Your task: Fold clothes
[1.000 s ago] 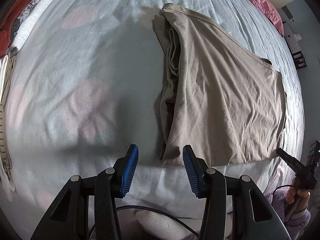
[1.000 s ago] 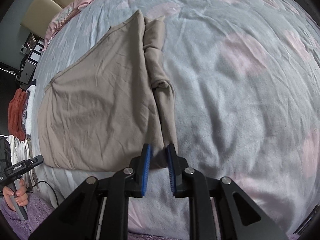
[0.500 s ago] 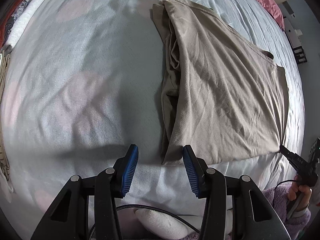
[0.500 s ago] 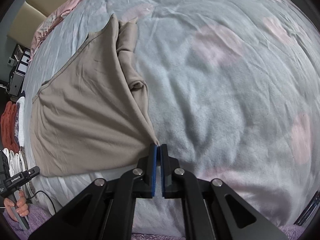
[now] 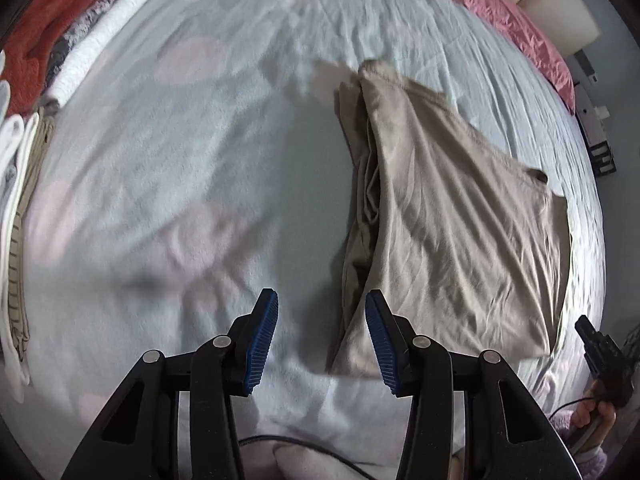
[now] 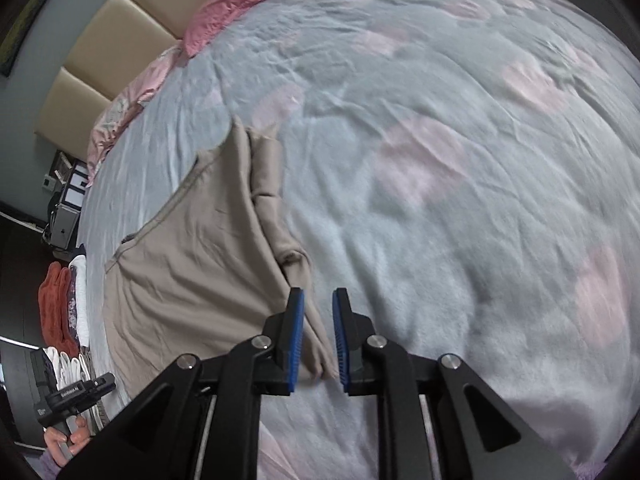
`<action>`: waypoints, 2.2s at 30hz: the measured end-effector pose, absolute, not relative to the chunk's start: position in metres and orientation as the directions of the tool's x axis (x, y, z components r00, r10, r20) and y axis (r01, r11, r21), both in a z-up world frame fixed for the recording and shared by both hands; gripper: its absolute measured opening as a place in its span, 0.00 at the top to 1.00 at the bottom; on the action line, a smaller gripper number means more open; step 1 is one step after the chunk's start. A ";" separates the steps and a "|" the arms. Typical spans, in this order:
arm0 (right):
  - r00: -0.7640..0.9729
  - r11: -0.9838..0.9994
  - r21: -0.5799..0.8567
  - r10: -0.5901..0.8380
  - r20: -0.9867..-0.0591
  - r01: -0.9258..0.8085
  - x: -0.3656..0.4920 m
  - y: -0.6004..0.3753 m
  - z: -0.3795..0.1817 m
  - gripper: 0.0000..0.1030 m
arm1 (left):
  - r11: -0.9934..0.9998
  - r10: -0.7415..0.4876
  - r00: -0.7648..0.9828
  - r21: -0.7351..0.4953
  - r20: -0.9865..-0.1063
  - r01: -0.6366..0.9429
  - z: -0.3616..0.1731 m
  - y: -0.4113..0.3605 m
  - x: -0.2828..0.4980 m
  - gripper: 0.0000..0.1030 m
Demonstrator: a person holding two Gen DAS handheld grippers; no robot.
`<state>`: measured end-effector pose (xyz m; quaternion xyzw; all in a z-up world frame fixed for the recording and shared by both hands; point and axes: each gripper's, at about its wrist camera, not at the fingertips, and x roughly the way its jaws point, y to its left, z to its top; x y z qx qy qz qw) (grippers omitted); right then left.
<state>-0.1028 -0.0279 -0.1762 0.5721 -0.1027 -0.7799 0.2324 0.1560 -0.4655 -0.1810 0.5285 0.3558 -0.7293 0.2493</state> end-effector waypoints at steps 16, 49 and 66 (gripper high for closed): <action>-0.304 -0.779 0.499 -0.615 -0.728 0.380 -0.204 -0.118 -0.182 0.78 | -0.590 -0.169 -0.482 -0.304 -0.859 0.748 -0.189 -0.519 0.078 0.55; -0.351 -0.808 0.513 -0.588 -0.728 0.291 -0.247 -0.112 -0.204 0.77 | -0.645 -0.269 -0.442 -0.181 -0.856 0.743 -0.204 -0.530 0.045 0.70; -0.279 -0.833 0.441 -0.535 -0.798 0.334 -0.226 -0.121 -0.225 0.78 | -0.627 -0.212 -0.468 -0.248 -0.858 0.739 -0.200 -0.534 0.052 0.68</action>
